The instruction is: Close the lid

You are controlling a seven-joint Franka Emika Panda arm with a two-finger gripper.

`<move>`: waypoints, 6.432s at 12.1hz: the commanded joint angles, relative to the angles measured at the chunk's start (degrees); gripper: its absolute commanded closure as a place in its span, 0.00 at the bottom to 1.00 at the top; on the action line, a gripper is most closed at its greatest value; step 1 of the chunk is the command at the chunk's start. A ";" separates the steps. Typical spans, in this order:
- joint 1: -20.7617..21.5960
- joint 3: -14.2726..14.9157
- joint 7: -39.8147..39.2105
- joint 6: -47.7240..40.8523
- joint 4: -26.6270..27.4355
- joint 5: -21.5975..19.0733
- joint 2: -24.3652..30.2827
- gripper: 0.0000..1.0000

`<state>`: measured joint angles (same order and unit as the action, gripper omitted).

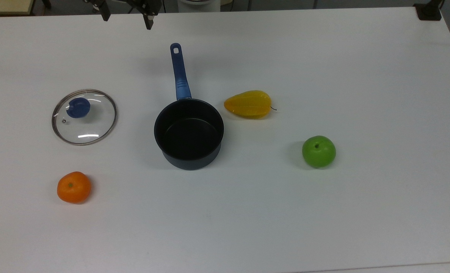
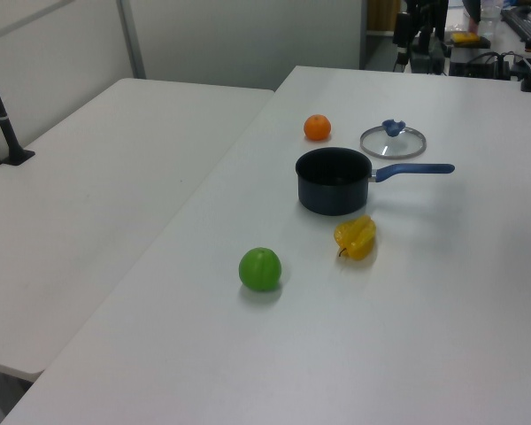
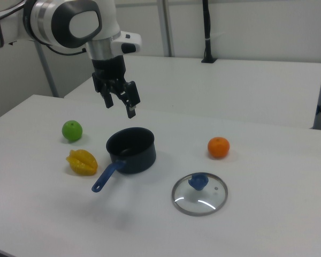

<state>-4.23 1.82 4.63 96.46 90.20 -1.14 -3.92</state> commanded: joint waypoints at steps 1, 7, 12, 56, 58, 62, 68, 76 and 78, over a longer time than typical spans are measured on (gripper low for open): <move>0.27 -0.24 -1.12 -0.57 0.32 0.35 0.76 0.00; 0.19 -0.15 -0.68 -0.92 0.32 -0.01 0.76 0.00; -0.25 -0.15 -1.03 -0.65 0.32 -0.27 0.67 0.00; -8.60 6.00 -22.30 40.12 11.57 -4.05 -20.25 0.14; -8.60 5.91 -22.39 41.00 11.40 -4.05 -20.60 0.16; -8.25 5.82 -23.34 41.00 10.34 -3.79 -21.39 0.28; -8.25 5.82 -24.06 40.13 10.34 -3.87 -19.21 0.62; -6.24 6.44 -18.98 25.63 3.23 -4.84 -14.36 0.62; -2.64 6.44 -16.07 25.54 2.00 -4.75 -14.45 0.62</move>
<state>-11.21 7.61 -15.06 123.83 94.06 -5.12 -18.71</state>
